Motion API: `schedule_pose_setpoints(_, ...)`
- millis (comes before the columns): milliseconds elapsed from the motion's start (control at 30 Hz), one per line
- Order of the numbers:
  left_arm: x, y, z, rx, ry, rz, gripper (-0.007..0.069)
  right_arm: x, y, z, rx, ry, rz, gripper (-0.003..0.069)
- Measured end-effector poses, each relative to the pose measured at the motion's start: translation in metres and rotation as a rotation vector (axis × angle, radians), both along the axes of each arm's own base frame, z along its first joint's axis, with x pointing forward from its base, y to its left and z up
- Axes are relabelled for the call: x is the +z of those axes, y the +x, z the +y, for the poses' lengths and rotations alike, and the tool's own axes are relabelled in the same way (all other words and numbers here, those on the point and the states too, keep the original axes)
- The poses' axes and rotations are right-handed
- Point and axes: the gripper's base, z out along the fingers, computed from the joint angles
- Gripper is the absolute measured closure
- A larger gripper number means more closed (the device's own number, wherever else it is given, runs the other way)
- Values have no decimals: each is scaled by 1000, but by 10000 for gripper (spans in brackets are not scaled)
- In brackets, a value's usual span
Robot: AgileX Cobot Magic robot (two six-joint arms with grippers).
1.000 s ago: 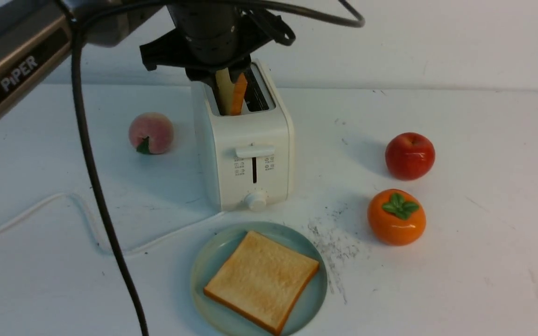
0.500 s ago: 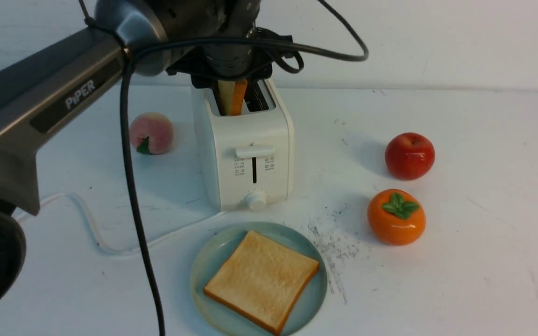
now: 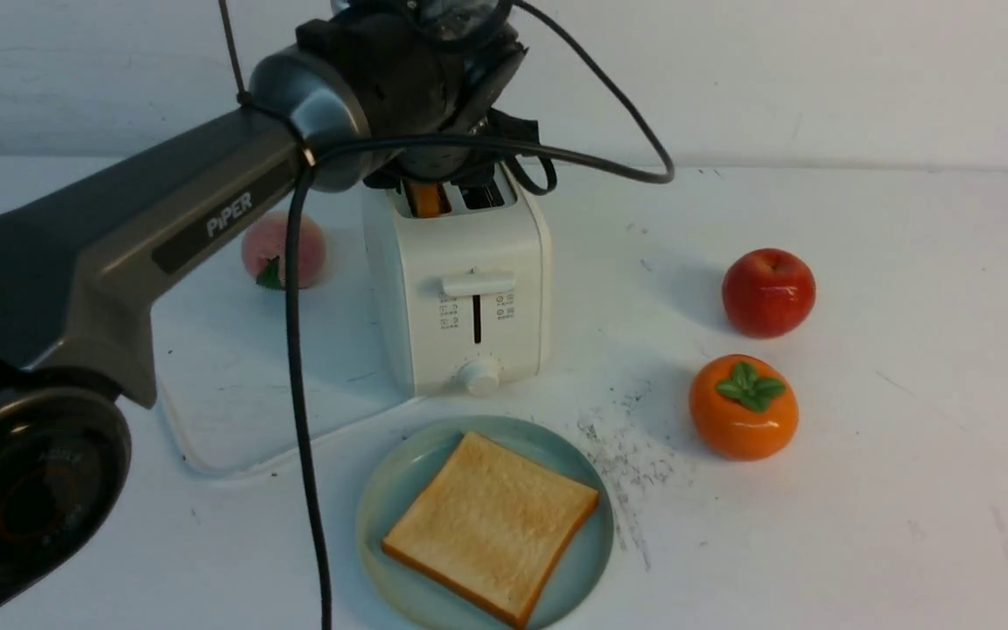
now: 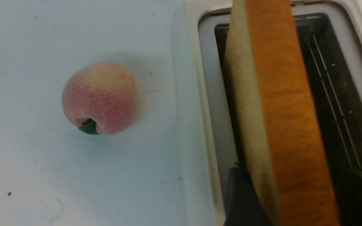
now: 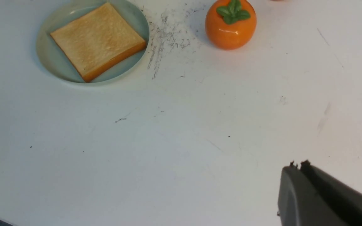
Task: Take toasted bread from bread machine on white table place on plate.
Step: 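Reach for a toast slice standing in the toaster with the left gripper, then place the slice of bread on the plate with the left gripper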
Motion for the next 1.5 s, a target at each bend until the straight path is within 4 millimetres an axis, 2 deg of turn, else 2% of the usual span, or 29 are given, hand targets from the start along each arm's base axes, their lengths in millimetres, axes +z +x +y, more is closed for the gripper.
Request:
schedule_pose_setpoints(100, -1, 1, -1, -5, -2, -4, 315, 0, 0, 0, 0, 0, 0, 656)
schedule_pose_setpoints(200, 0, 2, -2, -17, 1, -23, 419, 0, 0, 0, -1, 1, 0, 653)
schedule_pose_setpoints(233, 0, 2, -1, -18, 4, -24, 427, 0, 0, 0, -1, 1, 0, 653)
schedule_pose_setpoints(267, 1, 3, -2, -30, 17, -34, 489, 0, 0, 0, -1, 1, 0, 651)
schedule_pose_setpoints(300, 1, 3, -2, -39, 26, -40, 517, 0, 0, 0, -1, 1, 0, 650)
schedule_pose_setpoints(433, 9, 2, -1, -63, 40, -70, 523, 0, 0, 0, 0, 2, 0, 648)
schedule_pose_setpoints(500, 32, -5, 3, -68, 1, -108, 523, 0, 0, 0, 0, 2, 0, 647)
schedule_pose_setpoints(533, 35, -6, 3, -68, -2, -113, 523, 0, 0, 0, 0, 2, 0, 647)
schedule_pose_setpoints(567, 56, -15, 7, -67, -42, -141, 523, 0, 0, 0, 0, 2, 0, 647)
schedule_pose_setpoints(600, 66, -19, 9, -69, -58, -156, 523, 0, 0, 0, 0, 2, 0, 647)
schedule_pose_setpoints(700, 136, -65, 30, -102, -171, -208, 523, 0, 0, 0, 0, 2, 0, 647)
schedule_pose_setpoints(733, 143, -71, 33, -108, -189, -210, 523, 0, 0, 0, 0, 2, 0, 647)
schedule_pose_setpoints(767, 162, -94, 43, -130, -211, -183, 523, 0, 0, 0, 0, 2, 0, 647)
schedule_pose_setpoints(800, 171, -105, 48, -148, -216, -165, 523, 0, 0, 0, 0, 2, 0, 647)
schedule_pose_setpoints(833, 189, -137, 60, -225, -217, -113, 523, 0, 0, 0, -1, 3, 0, 647)
schedule_pose_setpoints(867, 198, -155, 66, -280, -216, -97, 523, 0, 0, 0, -1, 4, -2, 647)
schedule_pose_setpoints(900, 200, -158, 67, -287, -208, -99, 523, 0, 0, 0, -2, 5, -4, 647)
schedule_pose_setpoints(933, 210, -186, 76, -383, -228, -89, 523, 1, 1, 0, -1, 9, -10, 647)
schedule_pose_setpoints(1000, 205, -206, 79, -471, -237, -48, 523, 1, 1, 1, -1, 12, -16, 647)
schedule_pose_setpoints(1033, 207, -210, 80, -476, -248, -53, 523, 1, 1, 1, -2, 11, -17, 647)
schedule_pose_setpoints(1067, 189, -222, 80, -529, -262, 29, 523, -1, 3, 1, -2, 13, -21, 647)
schedule_pose_setpoints(1100, 179, -228, 82, -543, -268, 69, 523, -3, 4, 2, -2, 14, -19, 647)
schedule_pose_setpoints(1167, 142, -234, 80, -554, -279, 189, 523, -7, 7, 3, -2, 13, -16, 647)
schedule_pose_setpoints(1267, 79, -228, 73, -527, -315, 283, 523, -15, 10, 5, 1, 12, 5, 646)
schedule_pose_setpoints(1367, 17, -219, 66, -470, -375, 307, 523, -24, 11, 8, 12, 21, 43, 645)
schedule_pose_setpoints(1400, 13, -219, 66, -466, -375, 322, 523, -25, 11, 8, 14, 23, 45, 645)
schedule_pose_setpoints(1433, -10, -216, 64, -433, -405, 316, 523, -27, 11, 10, 22, 35, 61, 645)
schedule_pose_setpoints(1500, -27, -211, 61, -407, -433, 292, 523, -28, 11, 11, 30, 49, 71, 645)
